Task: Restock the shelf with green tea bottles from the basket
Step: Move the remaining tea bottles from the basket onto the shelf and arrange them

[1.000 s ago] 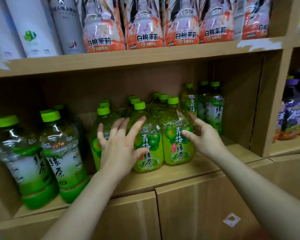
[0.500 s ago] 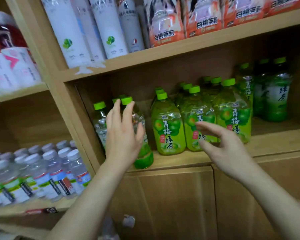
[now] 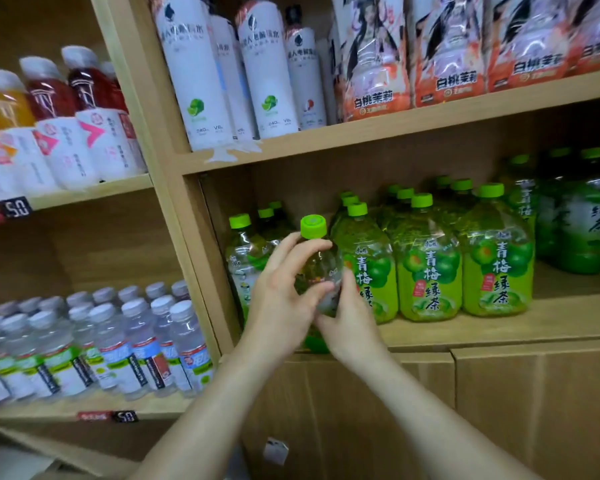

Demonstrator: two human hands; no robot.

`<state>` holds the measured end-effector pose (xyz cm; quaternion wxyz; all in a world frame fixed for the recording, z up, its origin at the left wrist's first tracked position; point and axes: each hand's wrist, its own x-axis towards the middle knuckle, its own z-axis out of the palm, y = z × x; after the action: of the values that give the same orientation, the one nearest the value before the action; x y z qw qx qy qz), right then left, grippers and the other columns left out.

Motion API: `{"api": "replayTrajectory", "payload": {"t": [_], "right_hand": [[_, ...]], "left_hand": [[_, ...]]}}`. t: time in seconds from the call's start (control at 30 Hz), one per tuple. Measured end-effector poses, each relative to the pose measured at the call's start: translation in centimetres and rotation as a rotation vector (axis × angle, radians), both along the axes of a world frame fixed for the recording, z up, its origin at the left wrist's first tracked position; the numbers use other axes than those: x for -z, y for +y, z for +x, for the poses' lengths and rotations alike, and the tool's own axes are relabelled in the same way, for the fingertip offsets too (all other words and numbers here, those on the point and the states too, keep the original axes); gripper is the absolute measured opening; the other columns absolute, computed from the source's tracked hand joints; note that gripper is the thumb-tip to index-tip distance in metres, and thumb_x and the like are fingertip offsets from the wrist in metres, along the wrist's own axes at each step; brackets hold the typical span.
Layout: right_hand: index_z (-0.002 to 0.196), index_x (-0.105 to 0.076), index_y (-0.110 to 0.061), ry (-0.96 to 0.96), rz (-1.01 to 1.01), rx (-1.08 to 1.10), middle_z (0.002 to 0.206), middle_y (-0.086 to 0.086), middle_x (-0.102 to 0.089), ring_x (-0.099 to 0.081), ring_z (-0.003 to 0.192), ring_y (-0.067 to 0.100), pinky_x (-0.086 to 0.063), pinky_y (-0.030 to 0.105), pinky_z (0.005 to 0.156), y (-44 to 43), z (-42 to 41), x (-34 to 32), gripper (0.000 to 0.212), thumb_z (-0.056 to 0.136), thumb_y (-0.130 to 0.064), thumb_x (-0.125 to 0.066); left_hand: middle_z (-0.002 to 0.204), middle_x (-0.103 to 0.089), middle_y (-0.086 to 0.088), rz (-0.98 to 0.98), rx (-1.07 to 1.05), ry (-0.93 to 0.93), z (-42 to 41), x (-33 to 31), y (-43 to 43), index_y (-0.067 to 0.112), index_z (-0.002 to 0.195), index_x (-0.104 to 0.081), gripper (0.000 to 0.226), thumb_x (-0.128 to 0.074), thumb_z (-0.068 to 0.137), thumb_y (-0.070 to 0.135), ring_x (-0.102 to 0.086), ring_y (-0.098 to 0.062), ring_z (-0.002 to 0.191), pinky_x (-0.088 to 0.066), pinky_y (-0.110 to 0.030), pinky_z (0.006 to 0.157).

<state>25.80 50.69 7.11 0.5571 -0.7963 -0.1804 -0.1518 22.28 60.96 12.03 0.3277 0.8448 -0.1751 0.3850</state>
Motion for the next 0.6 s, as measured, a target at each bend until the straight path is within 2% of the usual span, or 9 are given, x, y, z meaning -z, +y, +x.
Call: {"api": "replayTrajectory", "payload": {"t": [0.07,0.13,0.17,0.23,0.3,0.37,0.43,0.5,0.6], "right_hand": [[0.127,-0.040,-0.028,-0.040,0.046,-0.006,0.109,-0.011,-0.063,-0.061,0.101,0.010,-0.050,0.030,0.085,-0.4,0.0,0.3,0.059,0.078,-0.033,-0.073],[0.124,-0.043,-0.031,-0.059,0.064,-0.009,0.110,-0.013,-0.064,-0.061,0.102,0.006,-0.049,0.024,0.087,-1.4,0.1,0.1,0.054,0.078,-0.034,-0.073],[0.125,-0.043,-0.030,-0.052,0.074,-0.014,0.111,-0.014,-0.063,-0.060,0.103,0.004,-0.046,0.019,0.087,-2.1,0.1,-0.2,0.055,0.079,-0.033,-0.073],[0.128,-0.043,-0.029,-0.042,0.091,-0.020,0.111,-0.017,-0.062,-0.057,0.103,0.000,-0.044,0.016,0.088,-3.7,0.3,-0.9,0.056,0.080,-0.032,-0.072],[0.129,-0.044,-0.028,-0.034,0.079,-0.004,0.114,-0.017,-0.062,-0.058,0.106,0.002,-0.046,0.025,0.095,-5.3,0.5,-1.3,0.058,0.079,-0.036,-0.072],[0.131,-0.043,-0.028,-0.034,0.056,0.003,0.115,-0.018,-0.063,-0.059,0.106,0.000,-0.047,0.027,0.095,-6.7,0.4,-1.4,0.061,0.079,-0.037,-0.072],[0.131,-0.044,-0.029,-0.035,0.030,0.001,0.111,-0.022,-0.062,-0.058,0.102,-0.007,-0.047,0.021,0.092,-8.1,-0.1,-1.3,0.061,0.078,-0.034,-0.073],[0.136,-0.042,-0.028,-0.034,0.018,0.018,0.114,-0.023,-0.062,-0.057,0.104,-0.009,-0.045,0.020,0.093,-9.7,-0.5,-1.0,0.068,0.077,-0.035,-0.074],[0.139,-0.041,-0.030,-0.032,0.037,0.057,0.124,-0.018,-0.061,-0.058,0.112,-0.001,-0.046,0.034,0.101,-12.5,-1.1,-1.0,0.084,0.065,-0.052,-0.075]], "left_hand": [[0.136,-0.047,0.012,-0.068,0.048,0.007,-0.7,-0.5,0.9,0.041,0.111,-0.062,0.037,-0.069,0.084,0.016,-0.039,0.004,0.129,-0.045,-0.038,0.102],[0.134,-0.049,0.007,-0.054,-0.107,-0.112,-0.6,-0.8,2.3,0.031,0.115,-0.061,0.032,-0.067,0.085,0.020,-0.044,-0.008,0.128,-0.043,-0.041,0.102],[0.135,-0.049,0.002,-0.025,-0.235,-0.144,-0.2,-0.8,3.1,0.025,0.120,-0.057,0.038,-0.068,0.084,0.021,-0.042,-0.014,0.129,-0.039,-0.042,0.105],[0.145,-0.038,-0.007,-0.008,-0.433,-0.061,1.0,-0.5,4.5,0.018,0.135,-0.041,0.062,-0.071,0.081,0.025,-0.033,-0.024,0.136,-0.030,-0.040,0.112],[0.153,-0.028,-0.008,-0.079,-0.465,0.087,2.1,0.1,4.8,0.018,0.146,-0.021,0.087,-0.075,0.078,0.026,-0.031,-0.027,0.138,-0.029,-0.039,0.111],[0.154,-0.028,-0.007,-0.171,-0.452,0.147,3.0,0.8,4.4,0.021,0.149,-0.011,0.100,-0.078,0.076,0.023,-0.037,-0.028,0.134,-0.034,-0.038,0.106],[0.149,-0.034,-0.007,-0.217,-0.470,0.152,3.6,1.5,4.3,0.023,0.150,-0.011,0.101,-0.078,0.075,0.018,-0.041,-0.028,0.130,-0.038,-0.039,0.102],[0.143,-0.043,-0.007,-0.312,-0.464,0.165,4.0,1.4,4.4,0.027,0.148,-0.016,0.098,-0.079,0.074,0.014,-0.045,-0.028,0.127,-0.040,-0.040,0.101],[0.138,-0.049,-0.003,-0.426,-0.367,0.150,2.9,1.1,3.9,0.032,0.143,-0.025,0.095,-0.081,0.070,0.006,-0.048,-0.022,0.124,-0.039,-0.035,0.100]]}}
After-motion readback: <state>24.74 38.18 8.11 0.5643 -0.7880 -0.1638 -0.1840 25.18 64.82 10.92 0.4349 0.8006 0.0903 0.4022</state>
